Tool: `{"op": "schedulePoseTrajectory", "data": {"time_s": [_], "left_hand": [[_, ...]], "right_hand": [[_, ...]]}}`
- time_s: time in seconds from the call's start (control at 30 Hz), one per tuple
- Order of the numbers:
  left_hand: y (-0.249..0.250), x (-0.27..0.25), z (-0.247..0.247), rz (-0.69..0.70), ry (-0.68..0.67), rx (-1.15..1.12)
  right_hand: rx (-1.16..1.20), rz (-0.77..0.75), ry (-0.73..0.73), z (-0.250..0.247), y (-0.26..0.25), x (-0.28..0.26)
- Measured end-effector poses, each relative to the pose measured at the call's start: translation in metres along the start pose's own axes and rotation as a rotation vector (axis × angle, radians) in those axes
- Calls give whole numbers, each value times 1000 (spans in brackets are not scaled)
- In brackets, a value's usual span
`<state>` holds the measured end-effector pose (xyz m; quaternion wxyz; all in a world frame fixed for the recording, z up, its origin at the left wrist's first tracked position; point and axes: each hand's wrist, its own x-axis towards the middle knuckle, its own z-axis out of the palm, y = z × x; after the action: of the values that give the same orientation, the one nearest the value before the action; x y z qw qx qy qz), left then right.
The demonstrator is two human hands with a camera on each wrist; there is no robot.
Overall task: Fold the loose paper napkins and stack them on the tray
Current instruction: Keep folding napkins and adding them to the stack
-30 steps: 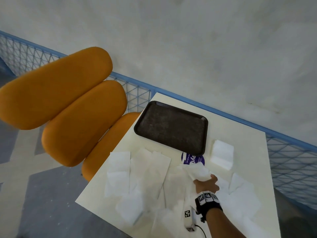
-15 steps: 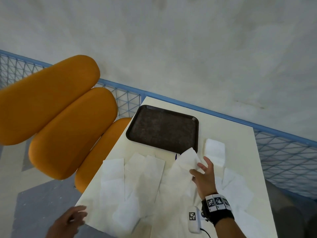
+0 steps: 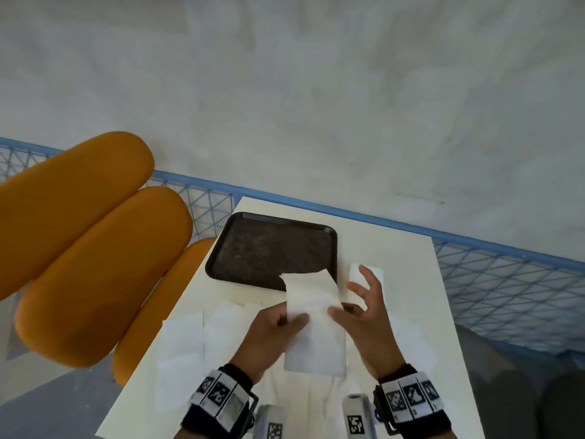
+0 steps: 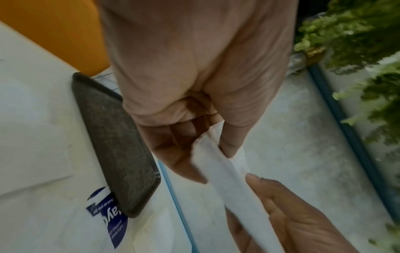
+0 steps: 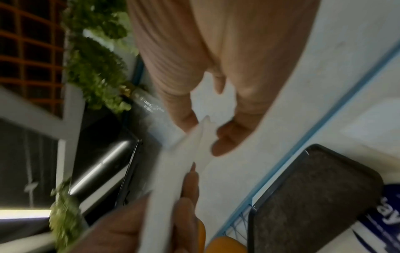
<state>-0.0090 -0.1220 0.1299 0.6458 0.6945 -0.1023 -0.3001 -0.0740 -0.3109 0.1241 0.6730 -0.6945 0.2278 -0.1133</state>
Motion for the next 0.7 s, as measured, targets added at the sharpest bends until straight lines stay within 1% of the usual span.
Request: {"op": "schedulePoseTrajectory", "data": {"time_s": [0.03, 0.07, 0.1, 0.13, 0.2, 0.23, 0.37, 0.43, 0.6, 0.7], "left_hand": [[2, 1, 2, 32, 14, 24], [2, 3, 4, 53, 13, 44], [4, 3, 7, 63, 5, 55], [5, 4, 9, 74, -2, 59], [7, 4, 12, 69, -6, 63], [9, 3, 14, 61, 4, 60], [16, -2, 20, 51, 26, 22], [19, -3, 22, 42, 26, 11], [24, -5, 26, 3, 51, -115], [23, -4, 26, -24, 60, -204]], "right_hand": [[64, 106, -11, -5, -1, -1], [156, 212, -52, -9, 0, -1], [242, 287, -117, -14, -3, -2], [288, 318, -190, -18, -5, -2], [298, 289, -285, -23, -8, -2], [291, 254, -291, -25, -9, -2], [250, 114, -207, -27, -15, 0], [233, 72, -197, -28, -15, -1], [401, 82, -252, -35, -17, -4], [405, 45, -277, -40, -16, -1]]}}
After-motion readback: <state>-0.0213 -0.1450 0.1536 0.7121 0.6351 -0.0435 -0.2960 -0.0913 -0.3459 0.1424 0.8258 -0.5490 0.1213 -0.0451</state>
